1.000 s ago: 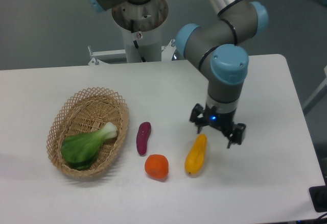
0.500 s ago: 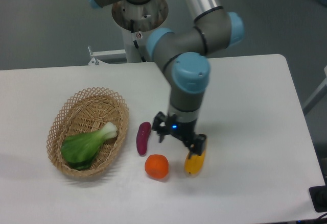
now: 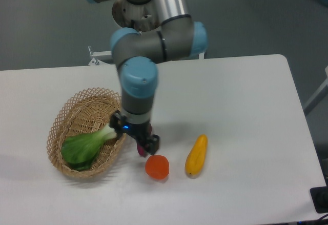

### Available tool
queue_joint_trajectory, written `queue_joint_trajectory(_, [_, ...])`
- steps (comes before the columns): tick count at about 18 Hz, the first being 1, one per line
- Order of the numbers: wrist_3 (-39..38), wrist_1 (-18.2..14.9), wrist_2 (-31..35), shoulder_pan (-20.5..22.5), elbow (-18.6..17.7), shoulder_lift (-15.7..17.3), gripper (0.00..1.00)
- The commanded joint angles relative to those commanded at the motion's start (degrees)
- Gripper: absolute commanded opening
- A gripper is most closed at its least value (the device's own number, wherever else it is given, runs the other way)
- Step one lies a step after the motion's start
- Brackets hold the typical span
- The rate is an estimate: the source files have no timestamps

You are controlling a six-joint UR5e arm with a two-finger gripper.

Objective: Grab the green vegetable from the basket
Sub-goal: 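Lower the gripper into the basket onto the green bok choy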

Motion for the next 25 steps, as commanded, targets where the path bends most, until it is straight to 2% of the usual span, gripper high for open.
queue_joint_trajectory(4, [-0.7,-0.2,-0.2,-2.4,-0.4,-0.7,1.00])
queue_joint_trajectory(7, [-0.7,-0.2,0.1,-4.0,-2.4,-1.0,1.00])
queue_joint_trajectory(18, [-1.1,0.3,0.4,-4.9,-2.7,-4.7,0.99])
queue_joint_trajectory(23, [-4.1,0.4,0.5,-5.5,-2.8,-5.8,0.76])
queue_joint_trajectory(25, [-4.6,0.5,0.5,-5.5,-2.8,-5.8,0.61])
